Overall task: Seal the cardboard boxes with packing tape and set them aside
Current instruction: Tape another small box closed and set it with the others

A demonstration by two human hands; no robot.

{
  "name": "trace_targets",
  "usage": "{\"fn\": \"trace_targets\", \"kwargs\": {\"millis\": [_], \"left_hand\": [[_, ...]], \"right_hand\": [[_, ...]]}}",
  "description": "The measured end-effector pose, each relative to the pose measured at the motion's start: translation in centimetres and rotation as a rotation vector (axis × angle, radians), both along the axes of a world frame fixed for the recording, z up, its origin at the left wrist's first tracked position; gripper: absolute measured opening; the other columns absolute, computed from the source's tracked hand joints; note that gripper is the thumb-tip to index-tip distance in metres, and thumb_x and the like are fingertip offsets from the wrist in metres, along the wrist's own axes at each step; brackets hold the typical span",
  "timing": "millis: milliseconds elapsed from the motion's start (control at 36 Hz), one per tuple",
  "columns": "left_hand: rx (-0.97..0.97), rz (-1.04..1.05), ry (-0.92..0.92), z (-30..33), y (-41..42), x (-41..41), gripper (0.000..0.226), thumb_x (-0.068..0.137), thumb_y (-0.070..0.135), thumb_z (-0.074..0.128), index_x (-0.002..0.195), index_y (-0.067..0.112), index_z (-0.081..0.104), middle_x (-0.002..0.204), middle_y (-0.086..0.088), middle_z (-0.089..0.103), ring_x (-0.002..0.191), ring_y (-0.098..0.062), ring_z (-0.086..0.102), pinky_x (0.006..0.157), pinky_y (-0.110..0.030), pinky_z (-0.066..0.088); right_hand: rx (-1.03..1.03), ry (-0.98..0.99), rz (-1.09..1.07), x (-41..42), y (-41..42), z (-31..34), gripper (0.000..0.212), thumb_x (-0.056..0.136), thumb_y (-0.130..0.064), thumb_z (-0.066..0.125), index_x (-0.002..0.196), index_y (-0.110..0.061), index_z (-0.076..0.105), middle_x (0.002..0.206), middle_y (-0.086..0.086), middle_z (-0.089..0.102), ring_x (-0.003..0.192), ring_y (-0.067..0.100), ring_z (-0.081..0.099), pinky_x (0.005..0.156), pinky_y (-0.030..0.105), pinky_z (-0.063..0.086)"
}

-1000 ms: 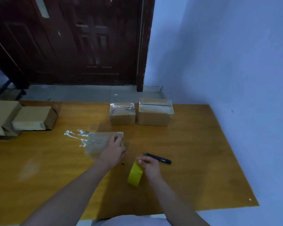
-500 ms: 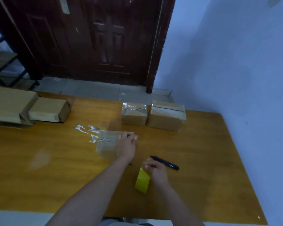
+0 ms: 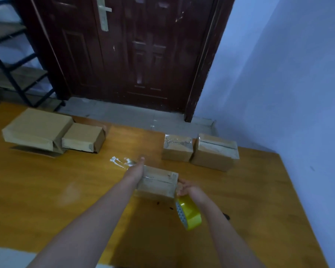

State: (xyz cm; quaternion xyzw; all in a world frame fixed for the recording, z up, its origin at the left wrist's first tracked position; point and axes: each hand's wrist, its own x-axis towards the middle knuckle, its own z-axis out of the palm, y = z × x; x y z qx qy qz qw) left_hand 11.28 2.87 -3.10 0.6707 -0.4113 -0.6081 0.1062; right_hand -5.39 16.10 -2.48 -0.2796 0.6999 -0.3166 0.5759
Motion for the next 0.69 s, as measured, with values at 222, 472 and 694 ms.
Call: {"fn": "trace_targets", "kwargs": {"millis": [222, 472, 694], "left_hand": [[-0.385, -0.004, 0.127, 0.9, -0.1, 0.7, 0.020, 0.087, 0.008, 0.065, 0.095, 0.007, 0.047, 0.102, -0.013, 0.056, 0.100, -0.029, 0.054, 0.076, -0.031, 0.038], [-0.475, -0.225, 0.212, -4.7, 1.6, 4.7, 0.065, 0.079, -0.016, 0.062, 0.120, 0.026, 0.035, 0.104, 0.008, 0.049, 0.103, -0.024, 0.054, 0.087, -0.048, 0.052], [-0.396, -0.548, 0.088, -5.8, 1.9, 6.7, 0.066, 0.078, -0.024, 0.044, 0.128, 0.019, 0.036, 0.105, -0.010, 0.055, 0.096, -0.021, 0.054, 0.063, -0.016, 0.043]], "right_hand": [[-0.141, 0.070, -0.070, -0.2, 2.6, -1.0, 0.034, 0.069, 0.003, 0.065, 0.099, 0.017, 0.059, 0.083, -0.008, 0.069, 0.084, 0.001, 0.057, 0.097, 0.026, 0.043], [0.013, 0.142, -0.074, 3.5, 2.7, -1.1, 0.033, 0.079, 0.011, 0.052, 0.056, -0.013, 0.052, 0.119, 0.026, 0.059, 0.115, 0.036, 0.052, 0.081, 0.029, 0.046], [0.079, 0.135, -0.082, 3.6, 4.8, -2.8, 0.046, 0.069, -0.011, 0.056, 0.115, -0.013, 0.062, 0.112, -0.004, 0.064, 0.101, 0.012, 0.060, 0.089, 0.032, 0.049]]}}
